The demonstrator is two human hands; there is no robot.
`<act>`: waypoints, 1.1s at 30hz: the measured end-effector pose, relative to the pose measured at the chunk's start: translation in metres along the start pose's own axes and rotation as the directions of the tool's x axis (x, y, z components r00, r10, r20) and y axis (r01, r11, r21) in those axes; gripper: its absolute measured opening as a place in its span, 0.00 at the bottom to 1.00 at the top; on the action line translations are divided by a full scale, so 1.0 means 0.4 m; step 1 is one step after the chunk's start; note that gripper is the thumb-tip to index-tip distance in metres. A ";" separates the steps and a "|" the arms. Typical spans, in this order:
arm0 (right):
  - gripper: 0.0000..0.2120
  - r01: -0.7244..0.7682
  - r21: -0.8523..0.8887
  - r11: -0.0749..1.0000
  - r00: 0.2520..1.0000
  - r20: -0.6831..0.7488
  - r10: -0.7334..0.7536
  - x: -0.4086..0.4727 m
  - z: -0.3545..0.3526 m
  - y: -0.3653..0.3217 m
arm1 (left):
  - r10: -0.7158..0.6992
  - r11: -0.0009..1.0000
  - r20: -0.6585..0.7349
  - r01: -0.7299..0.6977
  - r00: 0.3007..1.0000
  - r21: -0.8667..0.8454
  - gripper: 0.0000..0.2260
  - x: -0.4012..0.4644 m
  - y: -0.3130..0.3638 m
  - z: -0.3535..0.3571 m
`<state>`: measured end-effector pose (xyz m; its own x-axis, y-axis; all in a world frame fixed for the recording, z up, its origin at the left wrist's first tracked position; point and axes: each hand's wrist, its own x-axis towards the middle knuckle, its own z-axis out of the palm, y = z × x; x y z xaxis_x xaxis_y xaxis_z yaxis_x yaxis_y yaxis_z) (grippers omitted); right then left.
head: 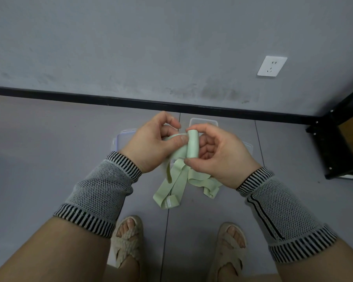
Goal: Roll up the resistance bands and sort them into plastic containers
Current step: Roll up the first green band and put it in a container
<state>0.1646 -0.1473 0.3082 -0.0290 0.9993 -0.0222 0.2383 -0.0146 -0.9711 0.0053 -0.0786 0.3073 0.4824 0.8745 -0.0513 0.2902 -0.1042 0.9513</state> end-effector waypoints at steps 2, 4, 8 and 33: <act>0.24 -0.002 0.006 1.000 1.000 -0.001 0.002 -0.003 -0.007 0.001 | -0.021 0.998 0.036 0.019 0.999 0.060 0.07 -0.001 -0.005 -0.006; 0.24 -0.013 0.019 1.000 1.000 0.012 0.012 -0.005 -0.010 0.003 | -0.028 0.993 0.076 0.019 0.997 0.118 0.06 -0.001 -0.010 -0.011; 0.25 -0.027 0.038 0.999 0.999 0.032 0.025 -0.010 -0.015 0.003 | -0.072 0.975 0.128 0.043 0.989 0.217 0.07 -0.002 -0.008 -0.026; 0.26 0.094 -0.366 0.926 0.991 -0.056 -0.123 0.004 0.016 0.003 | 0.041 0.942 -0.179 0.022 0.983 0.336 0.14 -0.012 0.039 0.010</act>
<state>0.1587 -0.1458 0.3056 -0.0039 0.9939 0.1103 0.5732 0.0926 -0.8141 0.0108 -0.0862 0.3211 0.3380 0.9401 0.0434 0.5615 -0.2385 0.7924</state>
